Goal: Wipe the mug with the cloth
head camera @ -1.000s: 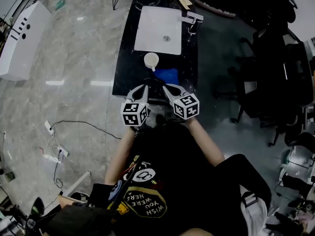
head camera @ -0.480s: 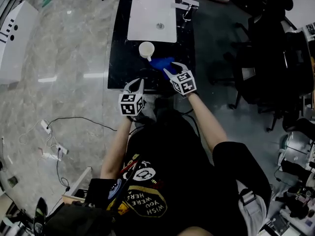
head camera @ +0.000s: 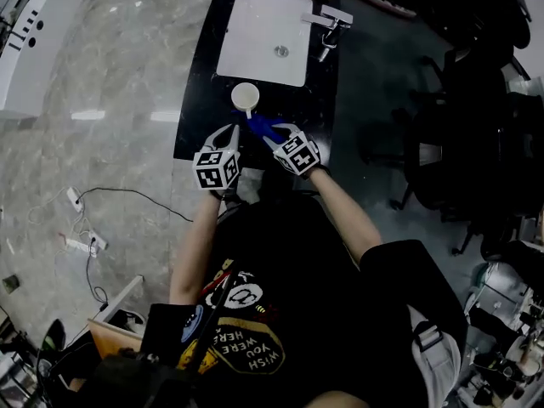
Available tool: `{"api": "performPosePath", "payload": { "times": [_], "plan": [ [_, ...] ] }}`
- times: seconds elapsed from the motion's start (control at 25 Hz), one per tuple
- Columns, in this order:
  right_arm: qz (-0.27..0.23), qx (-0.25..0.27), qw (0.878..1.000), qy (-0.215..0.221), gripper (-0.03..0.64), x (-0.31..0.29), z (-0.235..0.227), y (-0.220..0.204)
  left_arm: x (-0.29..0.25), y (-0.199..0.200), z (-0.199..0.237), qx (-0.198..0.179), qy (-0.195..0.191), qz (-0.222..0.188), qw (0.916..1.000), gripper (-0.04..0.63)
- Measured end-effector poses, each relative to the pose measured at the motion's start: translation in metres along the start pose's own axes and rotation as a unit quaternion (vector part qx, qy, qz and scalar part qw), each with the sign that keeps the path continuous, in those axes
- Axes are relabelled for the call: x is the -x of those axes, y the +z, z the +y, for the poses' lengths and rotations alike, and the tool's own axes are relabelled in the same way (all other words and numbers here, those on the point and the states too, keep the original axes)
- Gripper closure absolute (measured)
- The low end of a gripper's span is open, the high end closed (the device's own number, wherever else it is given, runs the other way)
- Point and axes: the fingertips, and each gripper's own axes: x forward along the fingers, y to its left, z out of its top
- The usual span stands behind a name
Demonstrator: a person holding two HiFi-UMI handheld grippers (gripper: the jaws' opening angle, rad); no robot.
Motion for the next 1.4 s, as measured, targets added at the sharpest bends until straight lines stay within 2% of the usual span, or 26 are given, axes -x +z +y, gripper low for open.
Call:
{"api": "performPosePath", "payload": {
  "times": [0.16,0.24,0.32,0.4,0.52,0.64,0.72,0.84,0.92,1.08,1.2,1.28,1.4],
  "plan": [
    [-0.035,-0.062,0.997,-0.028,0.520,0.020,-0.045,0.004,-0.010,0.020,0.010,0.023,0.017,-0.025,0.9993,0.591],
    [-0.051,-0.084,0.994,-0.050,0.520,0.024,-0.077,0.015,-0.020,0.036,0.017,0.025,0.009,-0.035,0.9990,0.591],
    [-0.061,-0.079,0.993,-0.064,0.518,0.018,-0.105,0.039,-0.039,0.057,0.025,0.018,-0.009,-0.039,0.9990,0.591],
    [-0.060,-0.057,0.994,-0.067,0.518,0.003,-0.118,0.063,-0.062,0.071,0.030,0.027,-0.036,-0.032,0.9985,0.591],
    [-0.031,-0.002,0.998,-0.061,0.518,-0.023,-0.112,0.075,-0.085,0.068,0.022,0.043,-0.071,-0.012,0.9965,0.591],
    [-0.005,0.064,0.997,-0.053,0.517,-0.021,-0.085,0.070,-0.088,0.065,0.021,0.055,-0.070,-0.015,0.9959,0.591],
    [0.000,0.126,0.991,-0.042,0.517,-0.009,-0.057,0.065,-0.088,0.067,0.022,0.059,-0.065,-0.019,0.9959,0.591],
    [-0.014,0.198,0.980,-0.012,0.517,0.006,-0.013,0.062,-0.088,0.066,0.019,0.038,-0.055,-0.020,0.9975,0.591],
    [-0.018,0.202,0.979,-0.009,0.517,0.010,-0.007,0.061,-0.088,0.062,0.017,0.027,-0.052,-0.018,0.9981,0.591],
    [-0.004,0.144,0.987,-0.070,0.517,0.008,-0.061,0.069,-0.092,0.060,0.013,0.005,-0.053,-0.007,0.9985,0.591],
    [-0.006,0.131,0.987,-0.096,0.517,0.001,-0.089,0.083,-0.093,0.058,0.010,-0.010,-0.052,-0.003,0.9986,0.591],
    [-0.007,0.149,0.984,-0.098,0.516,-0.006,-0.092,0.091,-0.092,0.059,0.011,0.000,-0.054,-0.007,0.9985,0.591],
    [0.004,0.205,0.974,-0.092,0.515,-0.012,-0.071,0.088,-0.091,0.059,0.012,0.007,-0.054,-0.012,0.9985,0.591]
  ]
}}
